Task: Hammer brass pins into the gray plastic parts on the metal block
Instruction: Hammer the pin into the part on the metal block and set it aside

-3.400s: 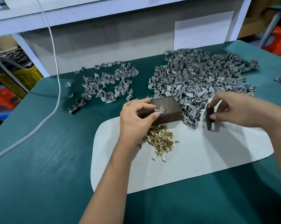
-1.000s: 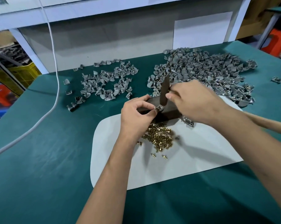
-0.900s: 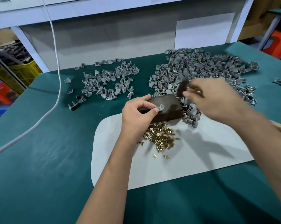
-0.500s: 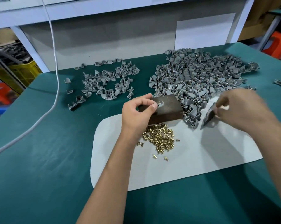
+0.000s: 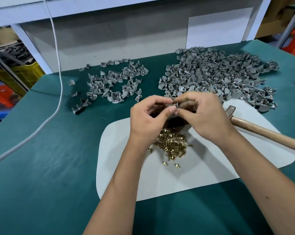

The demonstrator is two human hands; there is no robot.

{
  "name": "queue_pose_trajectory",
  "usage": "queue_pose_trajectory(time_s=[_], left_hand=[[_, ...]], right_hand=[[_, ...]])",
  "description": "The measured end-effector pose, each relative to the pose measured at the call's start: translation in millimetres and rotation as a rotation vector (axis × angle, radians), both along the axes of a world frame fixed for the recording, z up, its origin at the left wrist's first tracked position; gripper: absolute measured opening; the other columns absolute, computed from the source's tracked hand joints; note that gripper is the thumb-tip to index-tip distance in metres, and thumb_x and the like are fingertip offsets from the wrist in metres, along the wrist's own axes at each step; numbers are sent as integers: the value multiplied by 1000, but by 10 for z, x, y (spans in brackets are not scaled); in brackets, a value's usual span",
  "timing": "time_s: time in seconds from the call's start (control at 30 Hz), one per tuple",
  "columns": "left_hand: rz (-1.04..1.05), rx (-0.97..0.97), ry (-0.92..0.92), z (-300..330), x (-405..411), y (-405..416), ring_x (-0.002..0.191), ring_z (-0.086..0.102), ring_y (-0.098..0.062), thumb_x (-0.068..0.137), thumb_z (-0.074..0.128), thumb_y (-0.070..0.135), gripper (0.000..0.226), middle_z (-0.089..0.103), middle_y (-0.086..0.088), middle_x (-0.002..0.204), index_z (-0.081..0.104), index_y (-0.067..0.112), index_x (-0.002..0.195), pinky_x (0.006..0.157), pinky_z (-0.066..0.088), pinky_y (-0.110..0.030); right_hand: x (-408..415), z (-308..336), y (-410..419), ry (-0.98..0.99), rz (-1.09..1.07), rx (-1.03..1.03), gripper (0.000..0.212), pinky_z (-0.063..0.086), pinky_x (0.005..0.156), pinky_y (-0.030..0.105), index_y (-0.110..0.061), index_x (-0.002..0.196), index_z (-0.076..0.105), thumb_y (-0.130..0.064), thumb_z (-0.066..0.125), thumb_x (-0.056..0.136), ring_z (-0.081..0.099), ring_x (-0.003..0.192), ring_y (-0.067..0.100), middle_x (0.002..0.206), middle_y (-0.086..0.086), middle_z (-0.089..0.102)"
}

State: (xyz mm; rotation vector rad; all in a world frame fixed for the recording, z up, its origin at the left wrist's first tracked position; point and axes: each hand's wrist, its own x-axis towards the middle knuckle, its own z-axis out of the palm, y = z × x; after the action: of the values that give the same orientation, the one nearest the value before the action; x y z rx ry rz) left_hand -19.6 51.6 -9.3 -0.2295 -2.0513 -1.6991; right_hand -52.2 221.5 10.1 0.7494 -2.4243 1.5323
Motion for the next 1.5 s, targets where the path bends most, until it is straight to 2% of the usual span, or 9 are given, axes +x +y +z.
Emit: queue_pose_trajectory(time_s=[0.13,0.23,0.3,0.43,0.53,0.7,0.9,1.13,1.5], left_hand=[[8,-50,35,-3,-15,1,86,74,-27,81,83,2,9,75,-10,94,79,2,88,83,61,-47],[34,-100,60,-16,-32,-20,84,74,-23,81,83,4,7,75,-6,91,80,7,87,81,61,-45],[66,-188,98,-28,-41,-14,85,72,-18,82,82,4,7,75,-3,89,80,7,87,81,60,-39],[143,-407,190,-29,-30,3,82,64,-7,86,78,4,4,71,-2,85,79,7,87,77,48,-16],[169,-494,248,-24,-12,23,80,59,-8,91,72,1,4,67,-6,85,75,3,89,76,43,-11],[213,-501,256,-4,20,83,80,54,-5,93,68,-3,7,64,-9,86,73,-2,89,77,39,-8],[242,-482,234,4,34,135,79,56,-11,96,64,-2,10,63,-10,87,72,-2,89,75,42,-13],[281,-457,217,-14,26,188,78,57,-18,95,64,-3,12,64,-11,85,71,-3,87,71,44,-20],[304,-428,224,-34,-9,198,79,57,-11,93,69,1,7,67,-7,85,73,2,88,73,44,-16]], right_hand=[[4,-53,-4,-15,-6,18,25,54,75,12,-25,101,77,-11,83,82,73,80,-2,83,-12,77],[27,-56,-13,-29,-11,-2,27,52,73,10,-28,98,76,-10,85,80,72,78,-1,80,-13,76],[36,-66,-26,-24,-28,4,28,51,72,10,-29,97,76,-9,85,79,72,79,-1,80,-13,76],[50,-85,-73,-6,-111,57,23,57,78,18,-23,98,78,-13,86,79,70,81,-2,85,-11,75],[78,-81,-115,4,-163,59,21,59,81,23,-22,101,79,-17,85,81,70,83,-2,88,-10,76],[131,-54,-162,-10,-203,11,18,59,78,22,-22,100,80,-17,84,83,70,81,-2,84,-12,75],[166,-49,-197,6,-244,-9,17,57,75,15,-20,96,79,-12,84,82,69,80,-5,85,-13,75],[176,-66,-212,-3,-279,-34,16,59,75,19,-20,96,79,-12,83,83,69,79,-4,84,-11,76],[169,-75,-219,-9,-263,-36,15,59,80,21,-17,98,79,-12,82,84,70,81,-1,85,-8,76]])
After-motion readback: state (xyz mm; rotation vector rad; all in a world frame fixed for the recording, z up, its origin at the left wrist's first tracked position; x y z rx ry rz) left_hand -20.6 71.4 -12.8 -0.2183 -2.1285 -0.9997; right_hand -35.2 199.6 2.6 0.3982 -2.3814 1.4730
